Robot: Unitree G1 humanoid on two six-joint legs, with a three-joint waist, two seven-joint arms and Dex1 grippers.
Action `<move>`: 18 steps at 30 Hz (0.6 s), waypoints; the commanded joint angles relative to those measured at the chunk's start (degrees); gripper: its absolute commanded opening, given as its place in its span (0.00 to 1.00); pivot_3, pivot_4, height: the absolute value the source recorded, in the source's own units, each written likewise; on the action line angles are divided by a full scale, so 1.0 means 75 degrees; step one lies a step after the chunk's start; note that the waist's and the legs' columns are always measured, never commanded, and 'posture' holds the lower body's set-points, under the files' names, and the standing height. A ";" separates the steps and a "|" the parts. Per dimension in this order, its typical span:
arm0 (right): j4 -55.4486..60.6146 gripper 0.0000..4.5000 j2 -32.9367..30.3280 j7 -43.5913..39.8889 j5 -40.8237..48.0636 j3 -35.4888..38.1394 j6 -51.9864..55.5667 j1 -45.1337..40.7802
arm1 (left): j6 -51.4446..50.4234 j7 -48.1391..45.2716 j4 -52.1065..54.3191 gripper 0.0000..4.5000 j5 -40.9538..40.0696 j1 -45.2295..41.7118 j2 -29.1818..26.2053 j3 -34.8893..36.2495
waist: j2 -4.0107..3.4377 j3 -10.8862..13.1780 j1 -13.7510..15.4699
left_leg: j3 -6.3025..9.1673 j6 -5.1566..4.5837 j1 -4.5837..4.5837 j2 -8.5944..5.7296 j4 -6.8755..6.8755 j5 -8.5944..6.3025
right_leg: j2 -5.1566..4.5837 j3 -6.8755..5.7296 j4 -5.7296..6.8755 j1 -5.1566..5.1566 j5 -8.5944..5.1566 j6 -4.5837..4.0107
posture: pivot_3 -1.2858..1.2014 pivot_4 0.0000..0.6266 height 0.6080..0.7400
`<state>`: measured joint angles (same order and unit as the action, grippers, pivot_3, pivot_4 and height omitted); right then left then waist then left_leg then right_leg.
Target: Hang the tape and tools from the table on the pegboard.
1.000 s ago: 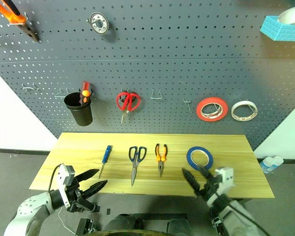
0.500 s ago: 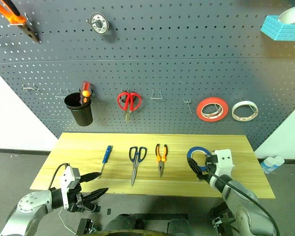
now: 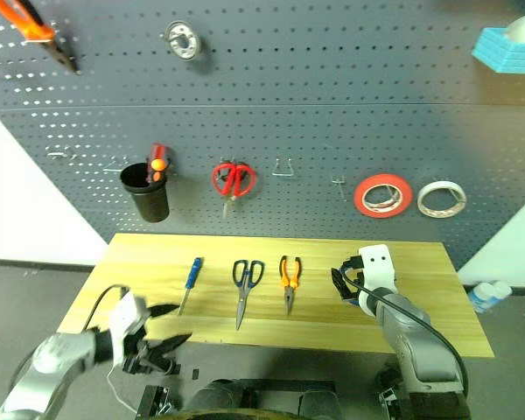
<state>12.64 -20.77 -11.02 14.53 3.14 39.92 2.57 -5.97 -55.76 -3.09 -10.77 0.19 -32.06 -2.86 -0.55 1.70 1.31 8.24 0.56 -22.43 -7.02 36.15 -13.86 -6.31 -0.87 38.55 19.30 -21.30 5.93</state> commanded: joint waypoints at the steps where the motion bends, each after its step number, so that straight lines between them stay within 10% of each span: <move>1: 0.0130 1.00 0.0154 0.0121 -0.0203 -0.0126 0.0019 -0.0176 | -0.0766 0.0253 0.0368 0.85 0.0167 -0.0930 -0.0029 -0.0251 | 0.0007 -0.0031 -0.0112 | -0.0001 0.0004 0.0006 0.0001 0.0000 0.0004 | 0.0010 0.0016 0.0002 0.0003 0.0021 0.0015 | 0.48 0.00 0.82; 6: 0.0166 1.00 0.0347 0.0143 -0.0320 -0.0330 0.0091 -0.0194 | -0.1206 0.0430 0.0860 0.85 0.0129 -0.0700 -0.0167 -0.0230 | 0.0010 -0.0041 -0.0753 | -0.0047 -0.0027 0.0041 -0.0011 -0.0045 -0.0016 | 0.0021 0.0135 -0.0008 0.0014 0.0022 0.0037 | 0.48 0.00 0.82; 18: 0.0158 1.00 0.0463 0.0105 -0.0498 -0.0403 0.0113 -0.0137 | -0.1493 0.0432 0.1318 0.85 -0.0015 -0.0453 -0.0386 -0.0325 | 0.0013 -0.0030 -0.0592 | -0.0020 -0.0010 0.0023 -0.0001 -0.0014 -0.0009 | 0.0052 0.0151 -0.0002 0.0046 0.0035 0.0033 | 0.48 0.00 0.82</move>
<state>12.31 -17.81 -10.33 11.31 0.23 41.56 2.35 -17.21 -52.45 5.02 -10.57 -2.52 -34.33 -5.80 -0.45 1.48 -3.12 8.09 0.48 -22.25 -7.02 36.04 -13.93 -5.91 0.27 38.54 19.65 -21.03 6.17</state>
